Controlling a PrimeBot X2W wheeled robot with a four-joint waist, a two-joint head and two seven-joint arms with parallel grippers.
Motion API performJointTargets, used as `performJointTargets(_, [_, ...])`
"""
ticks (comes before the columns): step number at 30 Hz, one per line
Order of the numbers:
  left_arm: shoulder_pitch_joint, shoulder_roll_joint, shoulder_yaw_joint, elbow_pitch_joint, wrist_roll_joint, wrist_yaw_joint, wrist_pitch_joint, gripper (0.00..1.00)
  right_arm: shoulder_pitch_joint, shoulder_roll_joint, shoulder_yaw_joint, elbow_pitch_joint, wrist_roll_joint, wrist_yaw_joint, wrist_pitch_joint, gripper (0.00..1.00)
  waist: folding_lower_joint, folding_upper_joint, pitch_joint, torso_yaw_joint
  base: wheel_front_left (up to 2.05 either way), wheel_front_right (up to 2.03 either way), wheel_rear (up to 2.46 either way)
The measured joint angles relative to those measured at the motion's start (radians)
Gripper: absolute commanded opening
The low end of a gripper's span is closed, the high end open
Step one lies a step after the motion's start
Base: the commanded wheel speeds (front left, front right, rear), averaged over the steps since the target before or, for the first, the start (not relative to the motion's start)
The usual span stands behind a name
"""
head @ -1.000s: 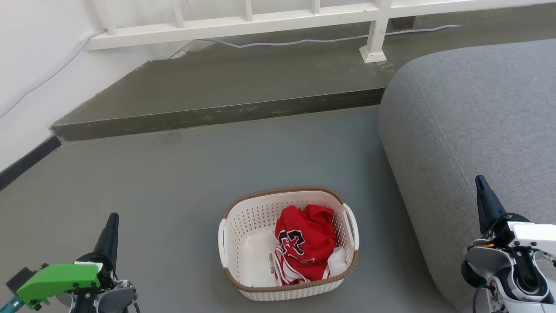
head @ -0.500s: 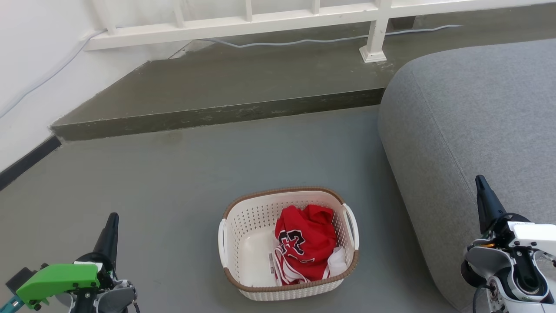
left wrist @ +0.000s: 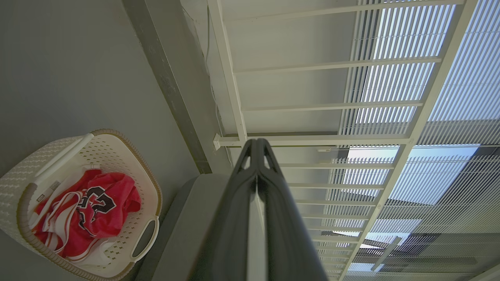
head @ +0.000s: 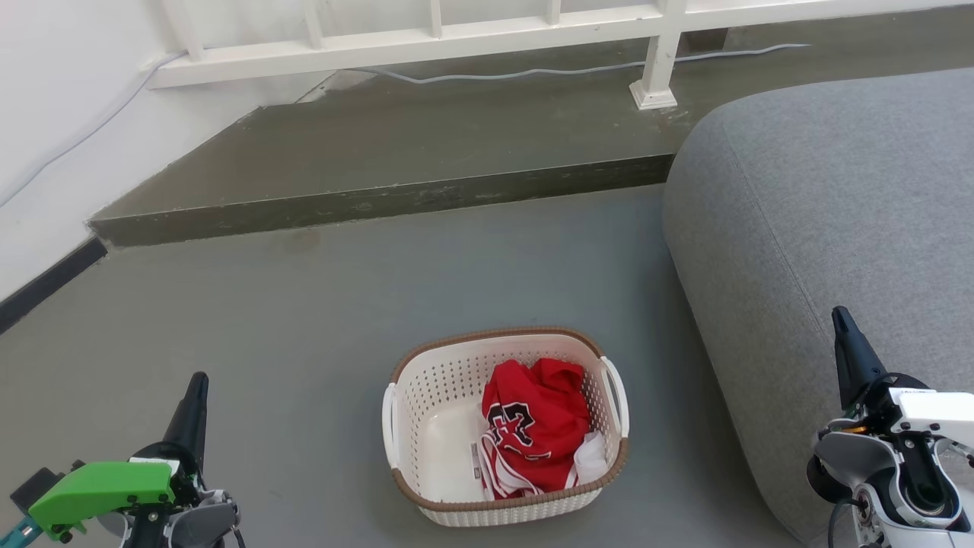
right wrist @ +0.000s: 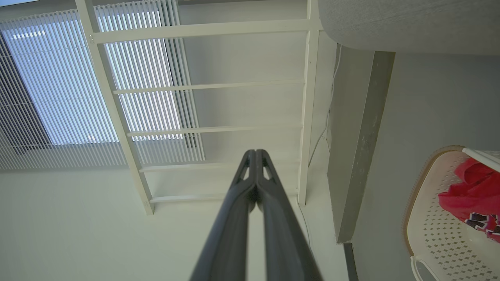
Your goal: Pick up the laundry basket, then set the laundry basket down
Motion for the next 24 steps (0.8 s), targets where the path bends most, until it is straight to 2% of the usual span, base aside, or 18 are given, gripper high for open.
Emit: performJointTargets(24, [0.0, -0.001, 0.002, -0.001, 0.0, 0.0, 0.001, 0.0, 0.0, 0.001, -0.001, 0.0, 0.0, 0.0, 0.003, 0.0, 0.0, 0.0, 0.0, 0.0, 0.0, 0.0, 0.0])
